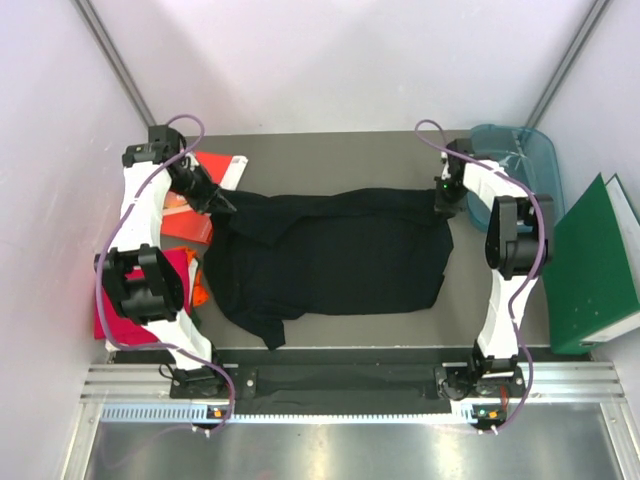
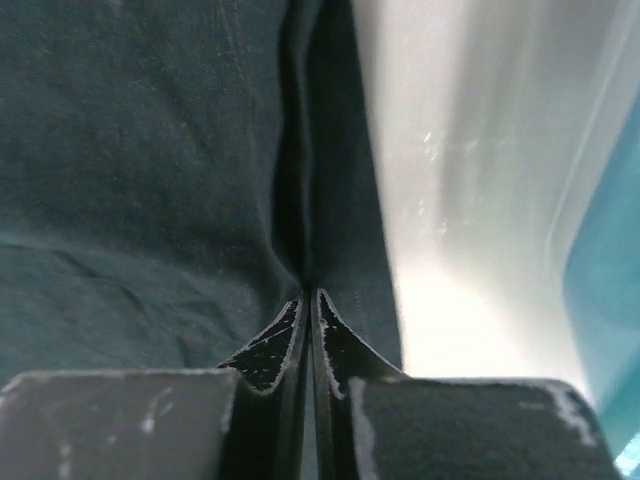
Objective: Fold and stack the t-shirts
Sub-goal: Fold the flattened tshirt in 1/3 of the way
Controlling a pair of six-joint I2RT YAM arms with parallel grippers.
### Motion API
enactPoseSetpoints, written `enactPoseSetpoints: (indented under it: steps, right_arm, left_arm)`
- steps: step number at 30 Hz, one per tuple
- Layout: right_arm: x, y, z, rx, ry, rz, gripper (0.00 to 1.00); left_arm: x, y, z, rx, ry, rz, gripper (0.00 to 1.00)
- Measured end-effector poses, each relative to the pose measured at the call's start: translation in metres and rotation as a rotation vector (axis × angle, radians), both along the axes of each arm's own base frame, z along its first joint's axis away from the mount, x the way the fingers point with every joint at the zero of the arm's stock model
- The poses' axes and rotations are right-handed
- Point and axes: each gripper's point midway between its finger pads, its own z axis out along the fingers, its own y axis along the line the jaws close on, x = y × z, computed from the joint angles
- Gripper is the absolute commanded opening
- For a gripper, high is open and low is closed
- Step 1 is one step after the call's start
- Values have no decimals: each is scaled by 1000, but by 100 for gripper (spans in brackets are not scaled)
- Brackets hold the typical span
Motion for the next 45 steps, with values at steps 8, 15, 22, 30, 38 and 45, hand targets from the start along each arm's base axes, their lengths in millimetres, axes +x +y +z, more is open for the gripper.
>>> enactPoseSetpoints:
  steps: [8,15,22,30,38,45]
  right_arm:
    - [-24,2,-11,-50,69,34,100]
    - [-25,1,2,-84,45,44,100]
    - [-13,8,22,-79,-17,58,100]
    - [-5,28,35,-67,-77,109,100]
    - [26,27,39,-93,-129,90,100]
    - [45,24,9,-115,-88,60,99]
  left_arm:
    - [-39,0,-30,14,137,-13,0]
    - [-85,0,-50,49,220,-8,0]
    - [-124,6,-71,103,337,-26,99]
    - [-65,34,-6,260,7,43,99]
    - [-10,59,-69,367,63,13,99]
    - [23,63,-149,363,193,-22,93]
